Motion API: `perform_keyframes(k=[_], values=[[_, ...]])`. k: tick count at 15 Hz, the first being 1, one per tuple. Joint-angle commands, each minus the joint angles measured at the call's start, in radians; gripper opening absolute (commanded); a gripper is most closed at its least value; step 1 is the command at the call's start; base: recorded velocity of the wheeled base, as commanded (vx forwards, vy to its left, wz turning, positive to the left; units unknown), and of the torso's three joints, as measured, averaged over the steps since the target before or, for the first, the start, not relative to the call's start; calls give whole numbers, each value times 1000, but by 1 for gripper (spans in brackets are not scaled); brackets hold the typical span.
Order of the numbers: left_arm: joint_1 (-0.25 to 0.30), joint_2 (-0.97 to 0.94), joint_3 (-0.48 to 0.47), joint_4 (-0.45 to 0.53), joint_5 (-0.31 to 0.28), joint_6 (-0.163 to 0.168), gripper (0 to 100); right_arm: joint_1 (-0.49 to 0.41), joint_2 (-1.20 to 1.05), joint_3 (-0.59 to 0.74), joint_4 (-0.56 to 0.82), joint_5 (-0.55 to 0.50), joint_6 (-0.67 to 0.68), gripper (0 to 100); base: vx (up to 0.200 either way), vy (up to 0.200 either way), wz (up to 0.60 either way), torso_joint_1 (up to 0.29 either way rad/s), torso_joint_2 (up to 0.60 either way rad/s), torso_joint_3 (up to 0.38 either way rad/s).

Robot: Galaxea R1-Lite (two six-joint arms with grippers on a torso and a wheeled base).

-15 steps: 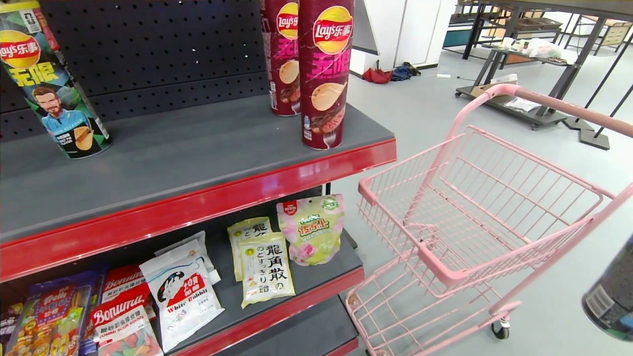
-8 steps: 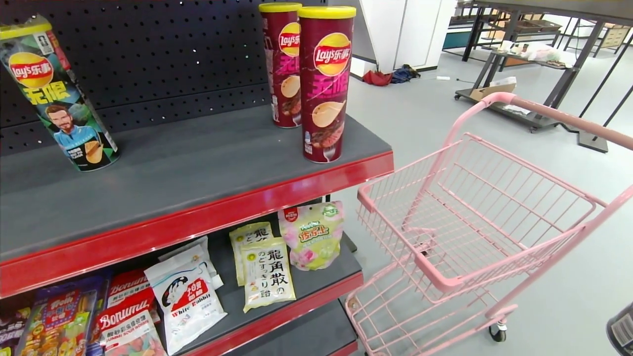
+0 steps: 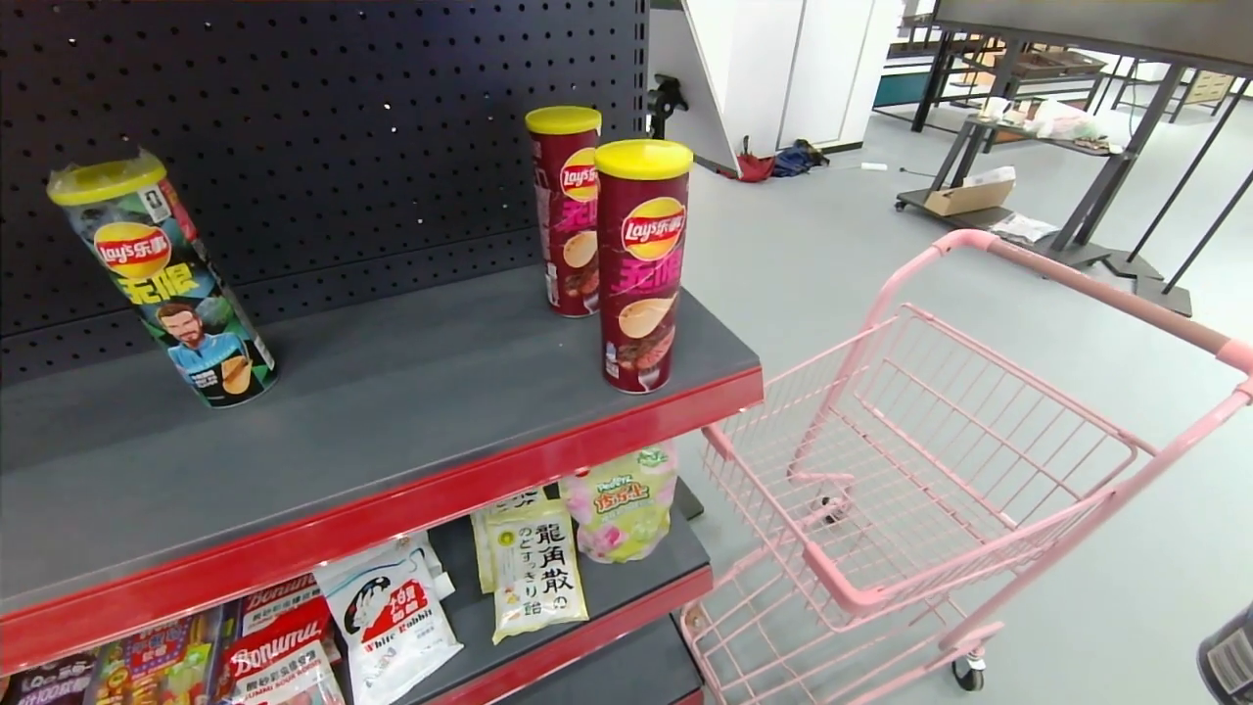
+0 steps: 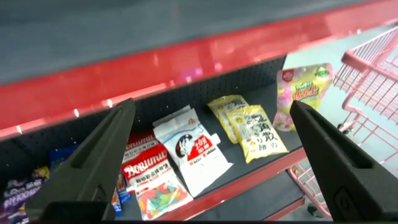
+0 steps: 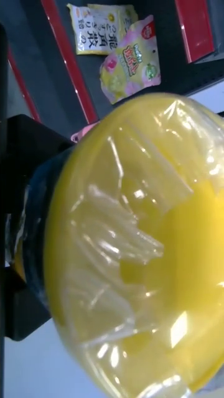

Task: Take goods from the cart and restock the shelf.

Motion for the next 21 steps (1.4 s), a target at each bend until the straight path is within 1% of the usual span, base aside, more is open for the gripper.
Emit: perform_keyframes(k=[1,7,10,21], values=[[0,1,0,0,-1,0,100,0,4,9,1,-1,0,0,0,0,0,232,-608,-369],[2,1,1,0,0,0,100,0,8,21,2,-1,0,0,0,0,0,187,-461,-279],[0,1,0,0,0,0,100,0,4,43,-7,-4,-37,0,0,0,0,62,-150,-85],[0,1,0,-2,0,0,100,0,-24,79,-10,-1,-48,0,0,0,600,5,-4,-2]])
